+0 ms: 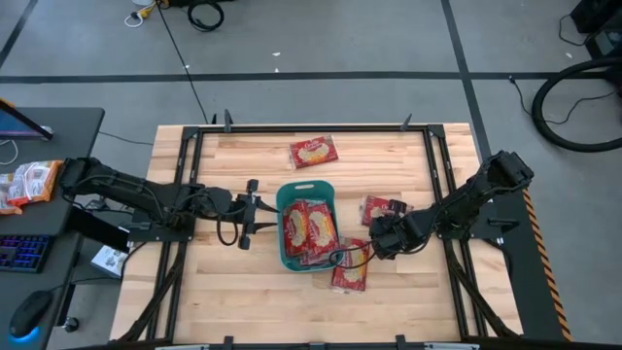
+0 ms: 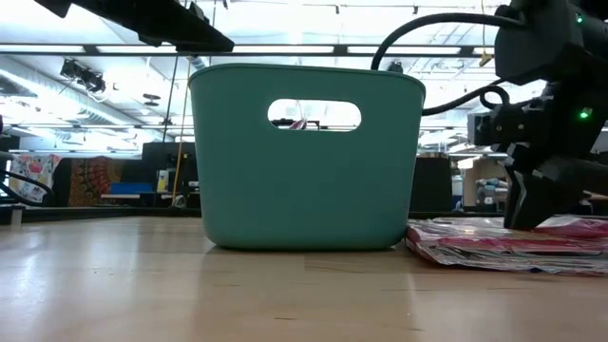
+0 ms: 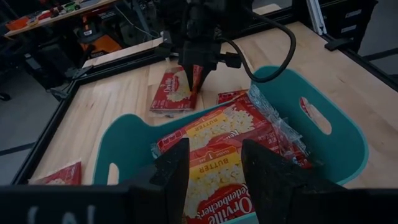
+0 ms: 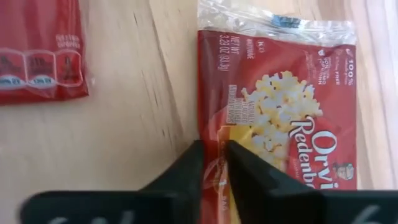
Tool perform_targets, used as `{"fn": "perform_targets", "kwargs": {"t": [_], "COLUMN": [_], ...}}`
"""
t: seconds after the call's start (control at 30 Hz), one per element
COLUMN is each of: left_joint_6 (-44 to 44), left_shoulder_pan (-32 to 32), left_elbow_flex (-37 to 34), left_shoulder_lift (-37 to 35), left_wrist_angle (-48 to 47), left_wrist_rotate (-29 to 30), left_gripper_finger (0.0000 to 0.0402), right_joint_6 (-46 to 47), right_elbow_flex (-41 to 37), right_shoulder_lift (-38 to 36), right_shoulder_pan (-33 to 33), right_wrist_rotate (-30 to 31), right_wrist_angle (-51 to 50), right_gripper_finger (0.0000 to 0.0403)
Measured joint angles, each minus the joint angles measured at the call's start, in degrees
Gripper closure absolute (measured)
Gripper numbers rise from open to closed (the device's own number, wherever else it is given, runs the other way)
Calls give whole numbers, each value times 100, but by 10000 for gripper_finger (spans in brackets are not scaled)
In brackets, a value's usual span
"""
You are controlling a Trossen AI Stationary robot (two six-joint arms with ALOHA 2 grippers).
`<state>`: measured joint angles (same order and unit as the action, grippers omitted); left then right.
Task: Sort popcorn bags into baskets
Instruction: Put the red popcorn bag into the green bin
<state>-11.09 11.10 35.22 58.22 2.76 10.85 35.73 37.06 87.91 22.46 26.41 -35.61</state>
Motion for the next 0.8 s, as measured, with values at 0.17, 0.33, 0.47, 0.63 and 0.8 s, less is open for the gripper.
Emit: {"fn": "perform_targets", "kwargs": {"t": [0.17, 0.33, 0.47, 0.63, 0.8], "left_joint_6": [0, 0, -2, -41, -56], "left_shoulder_pan": [0, 2, 2, -5, -6], "left_elbow_flex": [0, 1, 2, 4, 27], "left_shoulder_lift": [0, 0, 73, 240, 652], "left_wrist_angle": [-4, -2, 10, 125, 703], "left_wrist_rotate": [-2, -1, -2, 1, 1], "left_gripper_finger": [251, 251, 251, 251, 251], "right_joint_6": [-199, -292, -418, -455, -288], "right_elbow_flex": [-19, 230, 519, 800, 1025], "right_shoulder_lift": [11, 19, 20, 18, 16], "right_shoulder_pan": [-9, -9, -9, -12, -15], "right_wrist_rotate": [-2, -25, 14, 97, 101], "right_wrist_angle": [-99, -382, -703, -1051, -1197], "right_gripper_finger": [394, 397, 398, 400, 400]}}
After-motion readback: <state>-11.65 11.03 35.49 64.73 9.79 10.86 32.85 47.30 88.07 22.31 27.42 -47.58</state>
